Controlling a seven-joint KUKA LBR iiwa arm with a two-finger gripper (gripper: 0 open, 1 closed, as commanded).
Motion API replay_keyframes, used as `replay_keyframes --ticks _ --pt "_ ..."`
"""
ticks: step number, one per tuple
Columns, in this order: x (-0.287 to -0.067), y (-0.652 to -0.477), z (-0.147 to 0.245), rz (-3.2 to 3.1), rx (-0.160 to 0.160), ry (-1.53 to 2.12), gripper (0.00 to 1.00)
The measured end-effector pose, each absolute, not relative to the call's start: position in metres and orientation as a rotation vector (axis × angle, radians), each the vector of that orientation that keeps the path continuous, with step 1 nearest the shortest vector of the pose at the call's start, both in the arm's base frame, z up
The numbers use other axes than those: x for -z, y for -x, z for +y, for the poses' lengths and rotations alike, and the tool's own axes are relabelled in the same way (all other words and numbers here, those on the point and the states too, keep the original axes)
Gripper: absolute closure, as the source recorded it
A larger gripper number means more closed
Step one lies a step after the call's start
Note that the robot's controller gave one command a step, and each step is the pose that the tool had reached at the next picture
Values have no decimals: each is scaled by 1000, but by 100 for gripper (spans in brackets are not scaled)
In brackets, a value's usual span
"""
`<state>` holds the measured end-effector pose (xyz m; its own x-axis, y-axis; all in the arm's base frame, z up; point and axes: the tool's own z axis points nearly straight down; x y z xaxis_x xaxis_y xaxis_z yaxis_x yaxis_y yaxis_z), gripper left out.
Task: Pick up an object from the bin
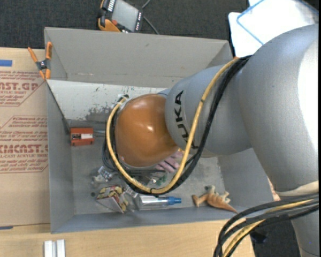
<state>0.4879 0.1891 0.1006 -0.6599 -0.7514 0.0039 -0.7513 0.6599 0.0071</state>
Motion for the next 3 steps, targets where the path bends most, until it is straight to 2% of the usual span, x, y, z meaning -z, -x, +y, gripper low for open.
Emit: replay_keyframes --ticks 1,2,3 --pt "-69 -484 198 -2732 6 -1564 0" --pt "-71 -485 221 -2849 11 -1334 100" --pt "-71 -485 221 -2849 11 -1334 100"
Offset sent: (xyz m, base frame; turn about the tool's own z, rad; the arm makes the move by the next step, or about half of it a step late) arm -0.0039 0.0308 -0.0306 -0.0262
